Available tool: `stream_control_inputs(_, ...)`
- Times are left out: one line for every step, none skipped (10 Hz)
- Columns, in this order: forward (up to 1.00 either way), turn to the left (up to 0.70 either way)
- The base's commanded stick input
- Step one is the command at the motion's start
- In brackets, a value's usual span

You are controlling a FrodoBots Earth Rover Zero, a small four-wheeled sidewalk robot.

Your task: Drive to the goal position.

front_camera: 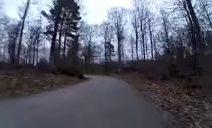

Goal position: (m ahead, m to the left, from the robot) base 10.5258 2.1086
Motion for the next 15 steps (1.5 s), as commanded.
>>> stream_control_inputs(1.0,0.0)
stream_control_inputs(1.0,0.0)
stream_control_inputs(1.0,0.0)
stream_control_inputs(1.0,0.0)
stream_control_inputs(1.0,0.0)
stream_control_inputs(1.0,0.0)
stream_control_inputs(1.0,0.0)
stream_control_inputs(1.0,0.0)
stream_control_inputs(1.0,-0.16)
stream_control_inputs(1.0,-0.4)
stream_control_inputs(1.0,-0.4)
stream_control_inputs(1.0,-0.4)
stream_control_inputs(1.0,-0.19)
stream_control_inputs(1.0,0.0)
stream_control_inputs(1.0,0.0)
